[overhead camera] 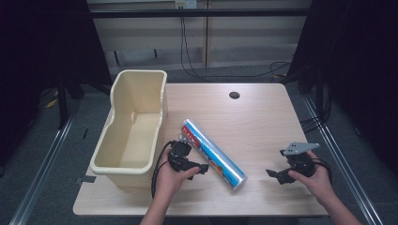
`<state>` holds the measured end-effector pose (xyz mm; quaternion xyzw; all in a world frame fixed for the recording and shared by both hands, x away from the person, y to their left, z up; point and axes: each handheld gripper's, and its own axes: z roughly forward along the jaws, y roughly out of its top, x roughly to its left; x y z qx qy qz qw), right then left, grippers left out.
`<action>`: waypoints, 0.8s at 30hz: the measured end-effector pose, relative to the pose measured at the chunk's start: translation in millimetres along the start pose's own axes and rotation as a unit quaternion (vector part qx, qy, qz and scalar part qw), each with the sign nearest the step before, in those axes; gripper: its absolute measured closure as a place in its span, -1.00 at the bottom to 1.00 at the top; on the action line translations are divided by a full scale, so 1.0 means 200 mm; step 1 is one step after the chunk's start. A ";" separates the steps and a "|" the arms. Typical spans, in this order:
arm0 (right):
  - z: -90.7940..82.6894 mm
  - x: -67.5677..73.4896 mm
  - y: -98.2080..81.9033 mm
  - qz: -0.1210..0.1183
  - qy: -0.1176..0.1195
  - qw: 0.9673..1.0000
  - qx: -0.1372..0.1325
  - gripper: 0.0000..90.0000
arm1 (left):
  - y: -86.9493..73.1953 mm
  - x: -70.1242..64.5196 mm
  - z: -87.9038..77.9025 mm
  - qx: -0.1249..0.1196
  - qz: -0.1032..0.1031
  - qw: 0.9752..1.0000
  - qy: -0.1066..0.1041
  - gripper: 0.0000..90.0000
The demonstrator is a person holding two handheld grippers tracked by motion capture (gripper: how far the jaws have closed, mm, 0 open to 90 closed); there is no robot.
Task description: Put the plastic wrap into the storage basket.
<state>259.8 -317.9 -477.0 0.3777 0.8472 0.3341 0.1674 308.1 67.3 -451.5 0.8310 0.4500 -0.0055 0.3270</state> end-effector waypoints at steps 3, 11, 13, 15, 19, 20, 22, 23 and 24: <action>-0.01 0.00 0.00 -0.002 -0.003 1.000 -0.001 -0.94 | 0.03 0.00 0.00 0.013 0.000 1.000 0.005 -0.96; -0.03 -0.01 0.00 0.002 -0.006 1.000 -0.009 -0.94 | 0.09 0.01 0.02 0.027 -0.032 0.999 0.014 -0.97; -0.03 -0.01 0.00 0.003 -0.008 1.000 -0.009 -0.94 | 0.12 0.01 0.02 0.030 -0.058 0.998 0.017 -0.98; -0.03 -0.01 0.00 0.003 -0.005 1.000 -0.014 -0.94 | 0.14 0.00 0.03 0.029 -0.060 0.998 0.015 -0.99; -0.03 -0.01 0.01 0.005 -0.003 1.000 -0.014 -0.94 | 0.19 -0.01 0.05 0.027 -0.078 0.996 0.018 -1.00; -0.03 -0.01 0.00 0.004 -0.004 1.000 -0.010 -0.94 | 0.21 -0.01 0.05 0.024 -0.086 0.996 0.022 -1.00; -0.03 -0.01 0.00 0.006 -0.005 1.000 -0.009 -0.94 | 0.22 -0.02 0.06 0.027 -0.096 0.995 0.023 -1.00; -0.03 -0.01 0.00 0.005 -0.006 1.000 -0.010 -0.94 | 0.23 -0.02 0.07 0.028 -0.096 0.995 0.029 -1.00; -0.03 -0.01 0.01 0.006 -0.006 1.000 -0.012 -0.93 | 0.24 -0.02 0.08 0.028 -0.103 0.994 0.030 -1.00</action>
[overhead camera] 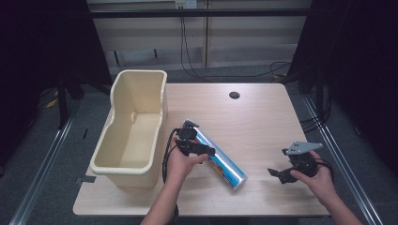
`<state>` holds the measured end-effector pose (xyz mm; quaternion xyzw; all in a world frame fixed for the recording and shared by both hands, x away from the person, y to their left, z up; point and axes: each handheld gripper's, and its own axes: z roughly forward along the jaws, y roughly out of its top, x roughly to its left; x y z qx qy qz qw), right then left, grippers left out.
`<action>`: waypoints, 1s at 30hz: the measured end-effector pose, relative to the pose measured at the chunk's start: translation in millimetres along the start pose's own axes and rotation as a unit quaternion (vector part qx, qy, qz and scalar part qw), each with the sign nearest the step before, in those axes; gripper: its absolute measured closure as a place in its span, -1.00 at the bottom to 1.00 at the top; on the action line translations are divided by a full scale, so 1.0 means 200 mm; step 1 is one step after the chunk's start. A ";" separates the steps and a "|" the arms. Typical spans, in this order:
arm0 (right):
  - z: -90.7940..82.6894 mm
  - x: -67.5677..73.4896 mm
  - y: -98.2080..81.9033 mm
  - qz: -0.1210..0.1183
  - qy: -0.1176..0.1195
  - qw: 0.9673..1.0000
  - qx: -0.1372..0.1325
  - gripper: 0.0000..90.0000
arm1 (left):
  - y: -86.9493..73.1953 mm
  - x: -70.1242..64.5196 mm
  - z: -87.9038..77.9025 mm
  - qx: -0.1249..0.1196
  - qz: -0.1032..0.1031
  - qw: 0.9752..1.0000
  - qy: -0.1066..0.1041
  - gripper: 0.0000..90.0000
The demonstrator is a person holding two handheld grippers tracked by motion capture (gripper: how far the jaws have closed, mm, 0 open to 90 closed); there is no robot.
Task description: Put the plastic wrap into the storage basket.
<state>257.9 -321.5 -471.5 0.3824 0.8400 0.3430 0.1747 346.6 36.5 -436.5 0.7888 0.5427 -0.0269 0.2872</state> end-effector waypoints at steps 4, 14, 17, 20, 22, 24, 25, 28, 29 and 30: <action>-0.01 0.00 0.00 0.004 -0.001 1.000 -0.006 -0.93 | 0.03 -0.01 0.03 -0.003 -0.028 0.999 0.016 -1.00; 0.00 0.00 0.00 0.004 0.000 1.000 -0.008 -0.93 | 0.05 -0.03 0.15 0.009 -0.067 0.998 0.018 -1.00; 0.00 0.00 0.00 0.008 0.000 1.000 -0.008 -0.93 | 0.05 -0.03 0.16 0.006 -0.070 0.997 0.021 -1.00; 0.00 0.00 0.00 0.011 -0.001 1.000 -0.009 -0.93 | 0.06 -0.04 0.17 0.002 -0.073 0.997 0.018 -1.00; 0.00 0.00 0.00 0.012 -0.001 1.000 -0.009 -0.93 | 0.06 -0.04 0.17 0.007 -0.076 0.997 0.020 -1.00; 0.00 0.00 0.00 0.012 -0.002 1.000 -0.012 -0.93 | 0.06 -0.04 0.19 0.004 -0.087 0.996 0.023 -1.00; 0.00 0.00 0.00 0.012 -0.002 1.000 -0.012 -0.93 | 0.06 -0.04 0.19 0.004 -0.089 0.996 0.023 -1.00; 0.00 0.00 0.00 0.012 -0.001 1.000 -0.011 -0.93 | 0.06 -0.04 0.20 0.003 -0.097 0.995 0.020 -1.00; 0.00 0.00 0.00 0.012 -0.001 1.000 -0.011 -0.93 | 0.06 -0.04 0.21 0.002 -0.104 0.994 0.017 -1.00; 0.00 0.00 0.00 0.012 -0.002 1.000 -0.010 -0.93 | 0.06 -0.04 0.21 0.004 -0.108 0.994 0.017 -1.00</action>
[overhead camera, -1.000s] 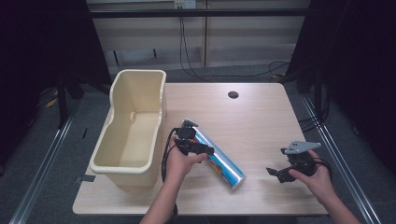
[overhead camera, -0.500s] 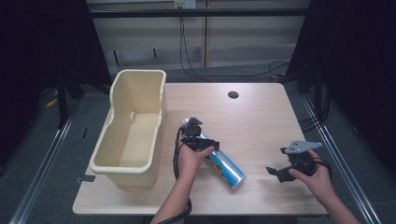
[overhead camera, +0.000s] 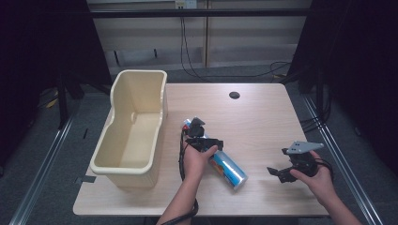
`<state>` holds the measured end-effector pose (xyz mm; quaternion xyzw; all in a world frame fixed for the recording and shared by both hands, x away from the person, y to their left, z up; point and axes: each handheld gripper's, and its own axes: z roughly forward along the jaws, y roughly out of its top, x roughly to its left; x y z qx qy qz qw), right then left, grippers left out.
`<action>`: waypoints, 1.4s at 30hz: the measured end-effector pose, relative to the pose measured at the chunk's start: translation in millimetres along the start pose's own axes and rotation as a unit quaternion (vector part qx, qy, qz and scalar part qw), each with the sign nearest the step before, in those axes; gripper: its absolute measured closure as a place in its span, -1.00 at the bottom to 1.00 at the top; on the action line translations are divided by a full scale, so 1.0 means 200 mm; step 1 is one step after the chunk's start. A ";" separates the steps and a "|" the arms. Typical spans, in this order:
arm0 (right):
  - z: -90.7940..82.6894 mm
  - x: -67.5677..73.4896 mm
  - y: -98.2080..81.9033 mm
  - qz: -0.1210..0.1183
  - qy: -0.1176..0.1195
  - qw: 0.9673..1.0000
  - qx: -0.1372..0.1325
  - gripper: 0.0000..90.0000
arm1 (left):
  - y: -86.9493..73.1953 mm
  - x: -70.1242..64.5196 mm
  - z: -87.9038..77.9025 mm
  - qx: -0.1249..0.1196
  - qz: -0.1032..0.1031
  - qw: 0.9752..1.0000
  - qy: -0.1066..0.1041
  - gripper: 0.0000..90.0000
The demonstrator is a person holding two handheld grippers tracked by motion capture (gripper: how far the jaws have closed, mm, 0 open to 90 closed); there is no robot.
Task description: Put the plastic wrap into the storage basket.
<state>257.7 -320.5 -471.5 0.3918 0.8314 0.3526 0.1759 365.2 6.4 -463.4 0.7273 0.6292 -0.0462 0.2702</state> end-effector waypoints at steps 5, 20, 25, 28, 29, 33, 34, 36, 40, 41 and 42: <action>0.00 0.00 0.00 0.001 -0.003 1.000 -0.001 -0.93 | -0.01 0.01 0.03 0.002 -0.021 1.000 -0.012 -1.00; 0.00 -0.01 -0.01 0.003 -0.007 1.000 -0.003 -0.92 | 0.01 0.03 0.04 0.057 0.003 0.998 0.023 -0.92; 0.00 0.00 -0.01 0.002 -0.008 1.000 -0.003 -0.92 | 0.03 0.05 0.02 0.074 0.027 0.996 0.040 -0.84; 0.00 -0.01 -0.01 0.001 -0.009 1.000 0.000 -0.92 | 0.03 0.05 0.01 0.075 0.038 0.995 0.050 -0.76; 0.00 -0.01 -0.01 0.003 -0.010 1.000 0.001 -0.92 | 0.03 0.06 0.00 0.082 0.045 0.994 0.064 -0.76; 0.00 -0.01 -0.01 0.005 -0.010 1.000 -0.004 -0.92 | 0.03 0.09 -0.02 0.093 0.043 0.993 0.063 -0.67; 0.00 -0.01 -0.01 0.005 -0.010 1.000 -0.004 -0.92 | 0.03 0.08 -0.02 0.091 0.040 0.993 0.063 -0.67; -0.01 -0.01 -0.01 0.005 -0.012 1.000 -0.004 -0.92 | 0.04 0.07 -0.02 0.097 0.048 0.991 0.077 -0.65; -0.01 -0.01 -0.01 0.003 -0.012 1.000 -0.008 -0.92 | 0.04 0.07 -0.03 0.108 0.064 0.988 0.086 -0.61; -0.01 -0.01 -0.01 0.004 -0.011 1.000 -0.008 -0.92 | 0.04 0.07 -0.03 0.108 0.068 0.988 0.086 -0.61; -0.01 -0.01 -0.01 0.002 -0.011 1.000 -0.009 -0.92 | 0.04 0.07 -0.03 0.110 0.072 0.987 0.089 -0.59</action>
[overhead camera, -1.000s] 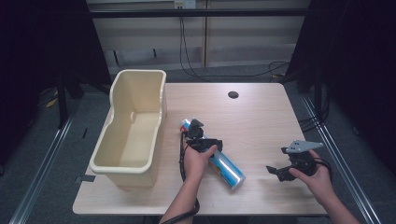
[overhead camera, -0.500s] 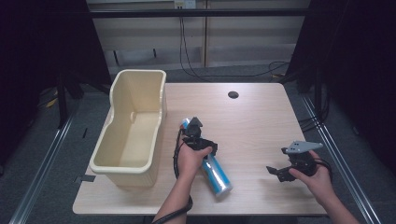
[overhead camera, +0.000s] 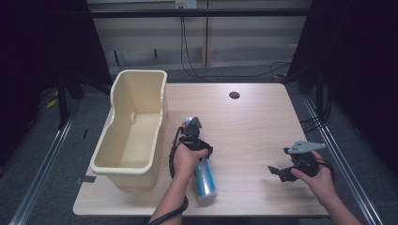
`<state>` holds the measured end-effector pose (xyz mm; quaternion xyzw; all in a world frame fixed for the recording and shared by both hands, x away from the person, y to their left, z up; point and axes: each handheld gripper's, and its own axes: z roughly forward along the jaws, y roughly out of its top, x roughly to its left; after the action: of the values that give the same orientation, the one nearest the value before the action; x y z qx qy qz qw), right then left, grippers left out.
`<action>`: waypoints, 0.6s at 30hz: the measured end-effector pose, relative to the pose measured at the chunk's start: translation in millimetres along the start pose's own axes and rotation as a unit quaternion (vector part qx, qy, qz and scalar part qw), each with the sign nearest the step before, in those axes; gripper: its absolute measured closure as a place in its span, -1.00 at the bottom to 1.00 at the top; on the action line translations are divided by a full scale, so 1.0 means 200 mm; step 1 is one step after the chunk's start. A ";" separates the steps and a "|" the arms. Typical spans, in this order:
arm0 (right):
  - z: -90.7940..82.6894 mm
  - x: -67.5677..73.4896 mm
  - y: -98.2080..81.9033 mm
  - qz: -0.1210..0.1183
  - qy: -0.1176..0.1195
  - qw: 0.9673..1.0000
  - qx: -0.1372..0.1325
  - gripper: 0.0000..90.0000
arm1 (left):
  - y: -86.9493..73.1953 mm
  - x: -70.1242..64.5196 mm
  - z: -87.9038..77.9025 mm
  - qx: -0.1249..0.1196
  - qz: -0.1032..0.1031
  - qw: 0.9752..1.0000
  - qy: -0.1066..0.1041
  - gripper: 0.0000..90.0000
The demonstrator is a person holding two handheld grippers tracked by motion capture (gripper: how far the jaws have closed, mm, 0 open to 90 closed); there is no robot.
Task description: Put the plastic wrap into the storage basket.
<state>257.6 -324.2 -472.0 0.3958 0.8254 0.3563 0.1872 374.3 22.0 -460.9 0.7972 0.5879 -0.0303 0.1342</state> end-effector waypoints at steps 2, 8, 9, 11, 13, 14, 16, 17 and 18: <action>0.00 0.00 0.00 -0.001 -0.001 1.000 0.000 -0.92 | 0.00 0.00 0.00 0.001 0.014 1.000 0.007 -0.56; 0.00 0.00 0.00 0.003 -0.002 1.000 -0.001 -0.92 | -0.01 -0.01 -0.01 -0.006 0.021 1.000 0.013 -0.53; 0.00 0.00 0.00 0.002 -0.002 1.000 -0.001 -0.92 | -0.01 -0.01 0.00 -0.009 0.021 1.000 0.013 -0.53; 0.00 0.00 0.00 0.003 0.000 1.000 0.001 -0.92 | -0.01 -0.01 0.00 -0.011 0.027 1.000 0.012 -0.54; 0.00 0.00 0.00 0.003 -0.001 1.000 0.003 -0.92 | -0.02 0.00 0.00 -0.016 0.018 1.000 0.011 -0.52; 0.00 0.00 0.00 0.003 -0.001 1.000 0.003 -0.92 | -0.02 0.00 0.00 -0.016 0.010 1.000 0.013 -0.52; 0.00 0.00 0.00 0.005 -0.001 1.000 0.002 -0.92 | -0.01 0.00 0.00 -0.019 -0.004 1.000 0.013 -0.49; 0.00 0.00 0.00 0.002 0.001 1.000 0.001 -0.92 | -0.01 0.00 0.01 -0.017 -0.006 1.000 0.014 -0.49; 0.00 0.00 0.00 0.004 0.000 1.000 0.001 -0.92 | -0.01 0.00 0.01 -0.017 -0.006 1.000 0.016 -0.48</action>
<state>257.6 -323.7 -471.4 0.3991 0.8243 0.3560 0.1858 372.9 20.9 -463.1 0.7917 0.5951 -0.0087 0.1379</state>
